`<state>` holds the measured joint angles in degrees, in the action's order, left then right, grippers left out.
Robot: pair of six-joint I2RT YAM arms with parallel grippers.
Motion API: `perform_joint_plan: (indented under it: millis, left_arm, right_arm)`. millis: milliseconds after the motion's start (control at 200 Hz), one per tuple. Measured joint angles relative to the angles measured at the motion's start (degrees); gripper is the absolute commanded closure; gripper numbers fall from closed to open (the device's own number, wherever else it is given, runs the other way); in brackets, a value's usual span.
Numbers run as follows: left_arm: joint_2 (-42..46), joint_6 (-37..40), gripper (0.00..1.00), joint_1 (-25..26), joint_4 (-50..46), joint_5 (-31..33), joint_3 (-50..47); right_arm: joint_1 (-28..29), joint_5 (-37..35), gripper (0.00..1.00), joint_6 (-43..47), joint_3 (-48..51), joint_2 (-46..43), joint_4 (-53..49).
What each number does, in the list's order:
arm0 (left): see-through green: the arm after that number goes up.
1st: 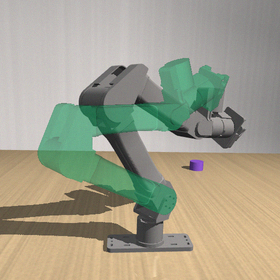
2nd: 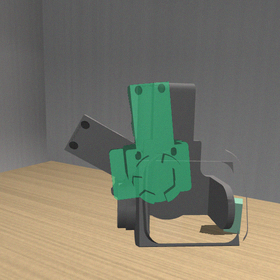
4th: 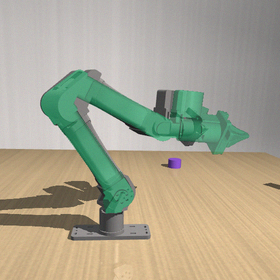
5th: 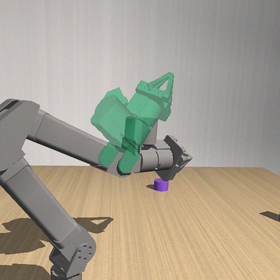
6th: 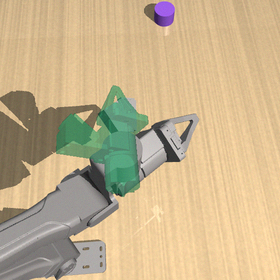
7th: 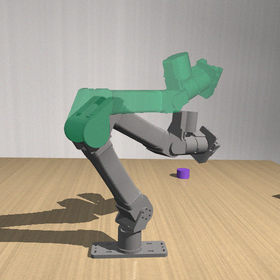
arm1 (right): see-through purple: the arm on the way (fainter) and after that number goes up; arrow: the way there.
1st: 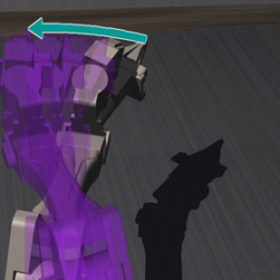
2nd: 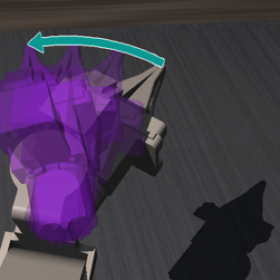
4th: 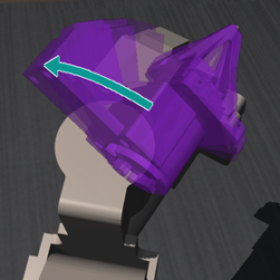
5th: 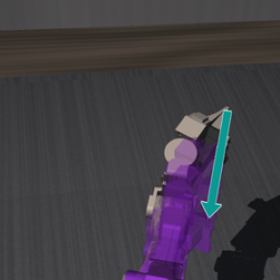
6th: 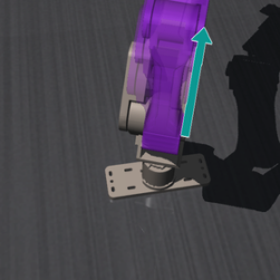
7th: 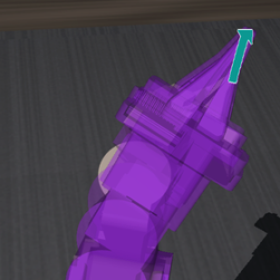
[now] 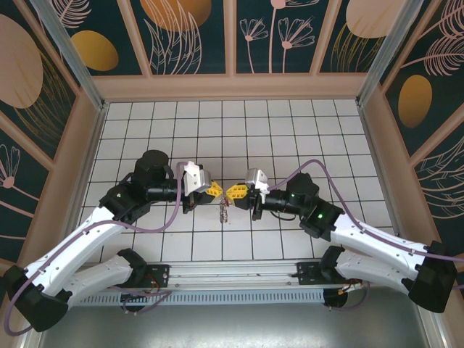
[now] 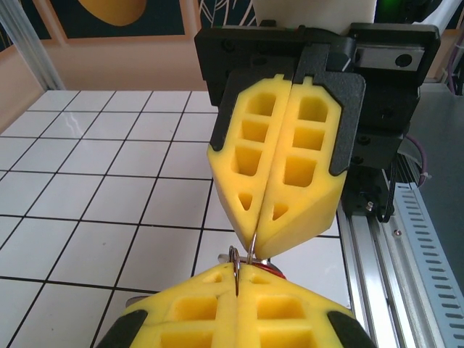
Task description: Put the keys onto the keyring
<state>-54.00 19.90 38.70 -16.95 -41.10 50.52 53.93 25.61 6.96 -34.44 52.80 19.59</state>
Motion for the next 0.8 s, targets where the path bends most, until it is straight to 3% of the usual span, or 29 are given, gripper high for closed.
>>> perform_joint_plan:
  millis: [801]
  left_arm:
    - [0.0, 0.0, 1.0, 0.0, 0.0, 1.1, 0.0]
  right_arm:
    - [0.0, -3.3, 1.0, 0.0, 0.0, -3.4, -2.0]
